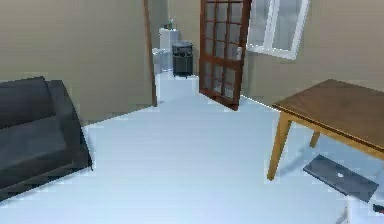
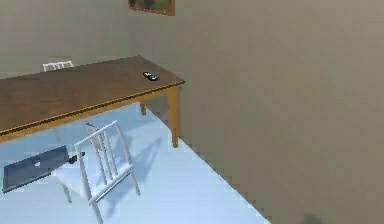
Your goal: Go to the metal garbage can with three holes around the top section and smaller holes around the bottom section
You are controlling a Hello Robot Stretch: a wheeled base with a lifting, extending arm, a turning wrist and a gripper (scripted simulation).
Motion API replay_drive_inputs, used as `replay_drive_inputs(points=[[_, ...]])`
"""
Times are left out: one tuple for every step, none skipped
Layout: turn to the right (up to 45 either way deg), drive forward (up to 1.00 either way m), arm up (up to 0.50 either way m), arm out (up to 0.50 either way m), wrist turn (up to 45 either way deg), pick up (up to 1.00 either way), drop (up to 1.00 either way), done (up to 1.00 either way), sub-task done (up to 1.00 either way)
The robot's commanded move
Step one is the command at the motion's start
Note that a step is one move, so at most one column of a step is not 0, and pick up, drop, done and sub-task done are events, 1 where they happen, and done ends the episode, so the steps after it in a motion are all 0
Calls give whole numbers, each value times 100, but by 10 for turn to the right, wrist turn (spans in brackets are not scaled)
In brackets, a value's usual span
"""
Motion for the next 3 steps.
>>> replay_drive_inputs(points=[[0, 100, 0, 0, 0, 0, 0, 0, 0], [0, 100, 0, 0, 0, 0, 0, 0, 0], [0, 90, 0, 0, 0, 0, 0, 0, 0]])
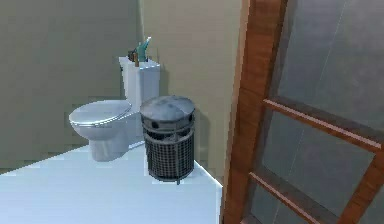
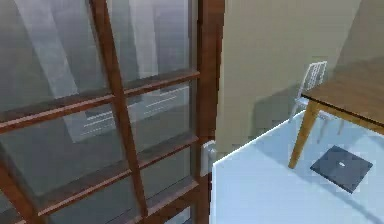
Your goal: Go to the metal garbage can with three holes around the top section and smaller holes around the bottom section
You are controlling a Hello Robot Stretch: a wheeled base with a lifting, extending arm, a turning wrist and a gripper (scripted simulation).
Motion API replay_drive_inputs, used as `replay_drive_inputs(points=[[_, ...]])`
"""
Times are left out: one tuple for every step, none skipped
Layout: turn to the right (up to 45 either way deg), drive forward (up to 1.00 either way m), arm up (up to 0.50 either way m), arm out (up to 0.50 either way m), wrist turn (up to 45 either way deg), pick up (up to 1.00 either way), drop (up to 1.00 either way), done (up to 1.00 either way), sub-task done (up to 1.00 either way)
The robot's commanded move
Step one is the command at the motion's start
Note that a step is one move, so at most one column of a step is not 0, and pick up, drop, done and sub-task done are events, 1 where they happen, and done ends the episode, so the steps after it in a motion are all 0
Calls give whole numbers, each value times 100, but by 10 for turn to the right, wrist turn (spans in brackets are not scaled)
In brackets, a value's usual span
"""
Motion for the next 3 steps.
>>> replay_drive_inputs(points=[[-330, 0, 0, 0, 0, 0, 0, 0, 0], [0, 65, 0, 0, 0, 0, 0, 0, 0], [420, 0, 0, 0, 0, 0, 0, 0, 0]])
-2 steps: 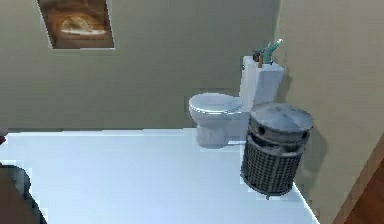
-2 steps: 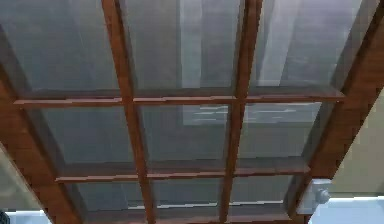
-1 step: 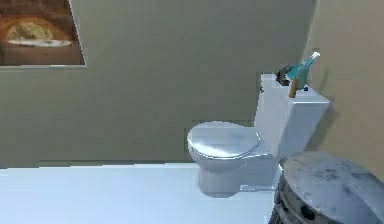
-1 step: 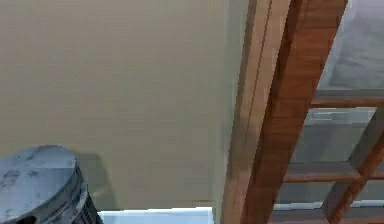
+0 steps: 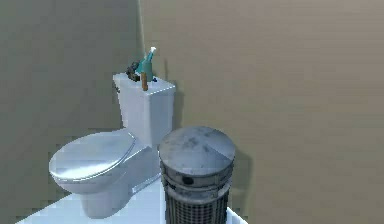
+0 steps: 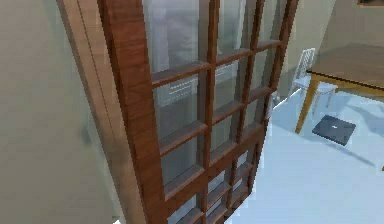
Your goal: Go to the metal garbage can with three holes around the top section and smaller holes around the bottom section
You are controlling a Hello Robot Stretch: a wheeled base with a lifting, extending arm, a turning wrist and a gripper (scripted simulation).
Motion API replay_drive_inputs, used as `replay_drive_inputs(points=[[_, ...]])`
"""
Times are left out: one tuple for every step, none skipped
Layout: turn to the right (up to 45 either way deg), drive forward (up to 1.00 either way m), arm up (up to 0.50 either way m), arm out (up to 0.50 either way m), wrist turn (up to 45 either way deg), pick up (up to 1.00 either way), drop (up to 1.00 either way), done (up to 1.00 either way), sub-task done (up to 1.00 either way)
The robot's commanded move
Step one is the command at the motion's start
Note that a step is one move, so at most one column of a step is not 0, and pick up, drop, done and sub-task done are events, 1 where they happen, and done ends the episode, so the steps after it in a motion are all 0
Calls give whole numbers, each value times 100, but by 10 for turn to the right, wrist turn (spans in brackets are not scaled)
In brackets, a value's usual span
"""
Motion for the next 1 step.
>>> replay_drive_inputs(points=[[0, 0, 0, 0, 0, 0, 0, 100, 0]])
